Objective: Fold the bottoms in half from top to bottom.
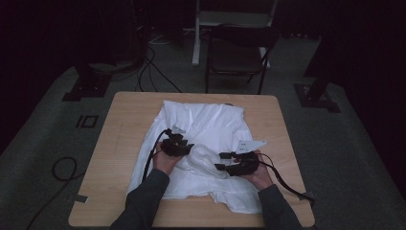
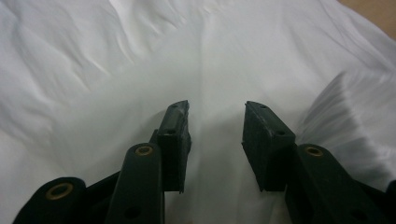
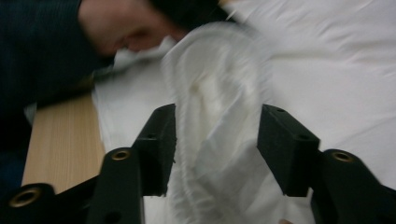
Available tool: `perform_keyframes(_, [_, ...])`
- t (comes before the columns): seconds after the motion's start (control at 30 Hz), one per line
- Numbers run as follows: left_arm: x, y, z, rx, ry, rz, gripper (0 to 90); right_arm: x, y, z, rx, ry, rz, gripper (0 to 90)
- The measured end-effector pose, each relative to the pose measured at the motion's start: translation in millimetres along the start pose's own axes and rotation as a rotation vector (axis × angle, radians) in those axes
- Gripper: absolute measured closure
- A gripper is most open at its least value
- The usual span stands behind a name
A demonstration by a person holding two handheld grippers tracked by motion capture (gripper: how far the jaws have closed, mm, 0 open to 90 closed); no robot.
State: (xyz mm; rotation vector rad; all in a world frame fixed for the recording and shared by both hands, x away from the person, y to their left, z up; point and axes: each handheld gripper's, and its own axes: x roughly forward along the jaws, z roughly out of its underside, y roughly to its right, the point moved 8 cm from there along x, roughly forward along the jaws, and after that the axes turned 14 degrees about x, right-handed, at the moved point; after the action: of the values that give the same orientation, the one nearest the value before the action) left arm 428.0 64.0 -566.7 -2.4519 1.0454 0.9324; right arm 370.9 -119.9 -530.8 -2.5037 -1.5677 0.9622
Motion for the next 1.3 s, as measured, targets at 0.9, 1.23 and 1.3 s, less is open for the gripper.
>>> perform_keyframes(0.9, [-36.0, 40.8, 50.9, 0.087, 0.000, 0.049, 55.9, 35.0, -4.6, 51.7, 0.056, -0.302, 0.108, 51.3])
perform_keyframes(1.23, [-35.0, -19.4, 5.6, 0.040, 0.069, -0.112, 54.3, 25.5, 60.1, -1.6, 0.156, -0.071, 0.322, 44.5])
perform_keyframes(1.3, [-27.7, -29.7, -2.0, 0.022, 0.071, -0.128, 54.3, 28.1, 74.6, -8.9, 0.186, -0.054, 0.363, 42.8])
